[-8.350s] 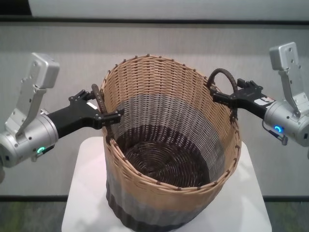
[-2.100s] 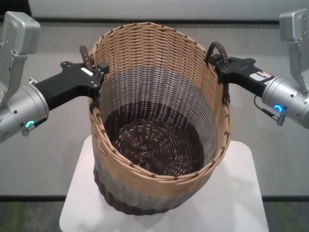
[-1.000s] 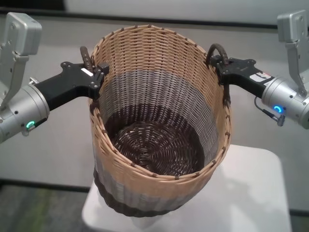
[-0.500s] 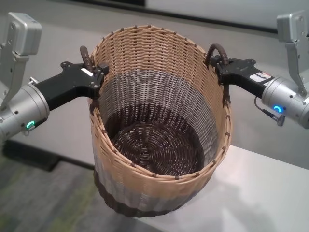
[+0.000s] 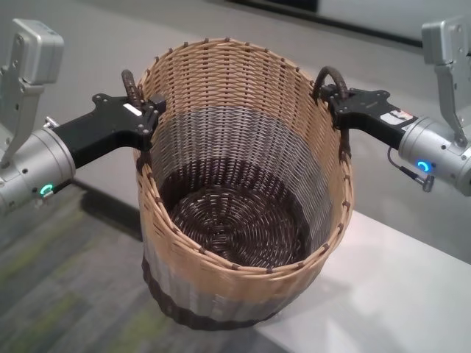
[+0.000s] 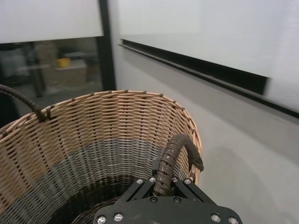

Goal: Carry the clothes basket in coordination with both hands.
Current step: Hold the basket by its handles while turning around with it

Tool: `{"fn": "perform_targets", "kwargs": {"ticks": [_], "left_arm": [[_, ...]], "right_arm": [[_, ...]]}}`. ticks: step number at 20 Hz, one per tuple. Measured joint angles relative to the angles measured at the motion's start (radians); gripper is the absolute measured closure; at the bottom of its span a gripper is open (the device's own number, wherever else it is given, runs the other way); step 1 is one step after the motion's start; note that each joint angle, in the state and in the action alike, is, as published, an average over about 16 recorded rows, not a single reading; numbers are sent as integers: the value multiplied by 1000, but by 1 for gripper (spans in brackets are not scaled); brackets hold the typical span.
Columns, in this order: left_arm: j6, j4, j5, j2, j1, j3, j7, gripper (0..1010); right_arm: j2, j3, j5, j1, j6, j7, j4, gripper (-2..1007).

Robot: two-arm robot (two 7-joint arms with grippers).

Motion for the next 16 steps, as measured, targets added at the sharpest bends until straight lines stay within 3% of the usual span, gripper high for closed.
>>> {"fn": "perform_targets", "kwargs": {"ticks": [16], "left_arm": [[0,0,0,0,0,0,0,1009]], "right_arm": [[0,0,0,0,0,0,0,976]]}}
